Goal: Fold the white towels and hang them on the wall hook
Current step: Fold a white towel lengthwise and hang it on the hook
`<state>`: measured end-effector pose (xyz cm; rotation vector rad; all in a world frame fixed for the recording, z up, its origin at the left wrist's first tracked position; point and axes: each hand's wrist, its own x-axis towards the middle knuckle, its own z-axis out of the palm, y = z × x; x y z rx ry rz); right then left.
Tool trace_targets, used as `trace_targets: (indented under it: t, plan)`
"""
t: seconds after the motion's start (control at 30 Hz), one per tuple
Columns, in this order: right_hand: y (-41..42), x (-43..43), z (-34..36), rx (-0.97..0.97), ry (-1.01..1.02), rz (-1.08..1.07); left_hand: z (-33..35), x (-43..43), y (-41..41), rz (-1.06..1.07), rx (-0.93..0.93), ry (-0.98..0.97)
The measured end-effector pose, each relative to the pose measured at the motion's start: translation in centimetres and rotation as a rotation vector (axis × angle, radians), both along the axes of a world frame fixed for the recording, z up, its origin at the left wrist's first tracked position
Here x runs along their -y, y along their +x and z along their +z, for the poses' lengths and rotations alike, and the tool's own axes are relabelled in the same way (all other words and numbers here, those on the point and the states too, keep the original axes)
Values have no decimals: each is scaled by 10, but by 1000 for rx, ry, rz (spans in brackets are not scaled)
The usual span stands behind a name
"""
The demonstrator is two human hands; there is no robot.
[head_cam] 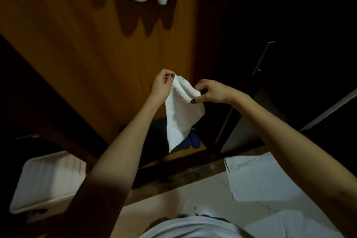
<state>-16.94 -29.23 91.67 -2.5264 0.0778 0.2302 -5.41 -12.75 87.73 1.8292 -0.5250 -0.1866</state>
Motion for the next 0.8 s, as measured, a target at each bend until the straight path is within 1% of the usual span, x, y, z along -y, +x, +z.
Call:
trace_targets:
  t: [0.07,0.1,0.17,0.23,0.27,0.33,0.4,0.43,0.53,0.63,0.8]
  plan:
    - [6,2,6,12,-52,36,4,-3,5,66,8,-6]
    - [7,2,10,55,-54,37,6,-5,6,106,5,-19]
    - [8,3,18,178,9,32,11,-12,7,187,2,-45]
    - [7,2,28,256,58,76,18,-21,7,230,15,-96]
    - [8,2,33,272,43,122,22,-24,5,226,29,-128]
    - [9,3,41,245,-72,208,33,-26,-2,207,53,-169]
    - [7,9,49,219,-174,228,45,-23,-12,194,64,-192]
    - [5,12,53,236,-152,206,51,-21,-17,179,61,-208]
    - [-8,24,69,333,4,112,70,-19,-36,134,8,-312]
    - [-20,37,91,384,47,96,89,-22,-56,128,-9,-413]
    - [-41,46,131,428,123,83,122,-22,-82,167,15,-367]
